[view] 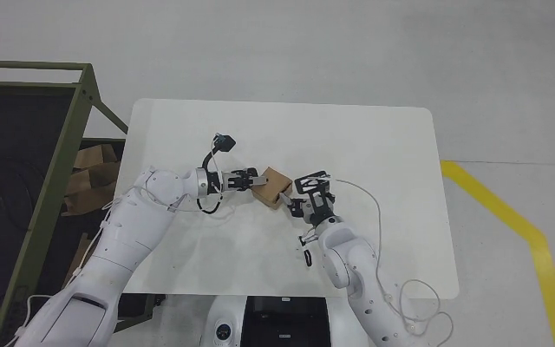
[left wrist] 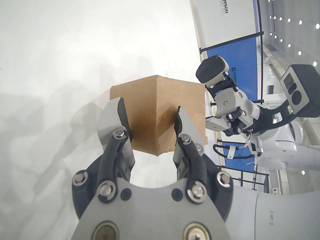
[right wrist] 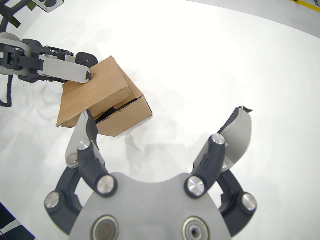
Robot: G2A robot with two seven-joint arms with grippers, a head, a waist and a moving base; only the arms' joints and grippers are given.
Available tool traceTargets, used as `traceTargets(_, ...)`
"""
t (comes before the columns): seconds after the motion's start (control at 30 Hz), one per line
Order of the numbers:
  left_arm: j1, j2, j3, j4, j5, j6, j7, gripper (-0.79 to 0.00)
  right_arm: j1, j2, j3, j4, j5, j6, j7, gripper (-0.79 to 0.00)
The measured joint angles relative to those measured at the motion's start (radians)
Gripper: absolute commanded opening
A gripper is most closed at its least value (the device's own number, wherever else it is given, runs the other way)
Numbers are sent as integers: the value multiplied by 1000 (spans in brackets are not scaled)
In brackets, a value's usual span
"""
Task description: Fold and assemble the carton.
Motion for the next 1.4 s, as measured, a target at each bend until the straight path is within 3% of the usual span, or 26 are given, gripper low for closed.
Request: traceTargets(1.4, -10, 2, 7, 16, -20, -18, 4, -400, -7, 2, 29, -7, 24, 13, -27, 0)
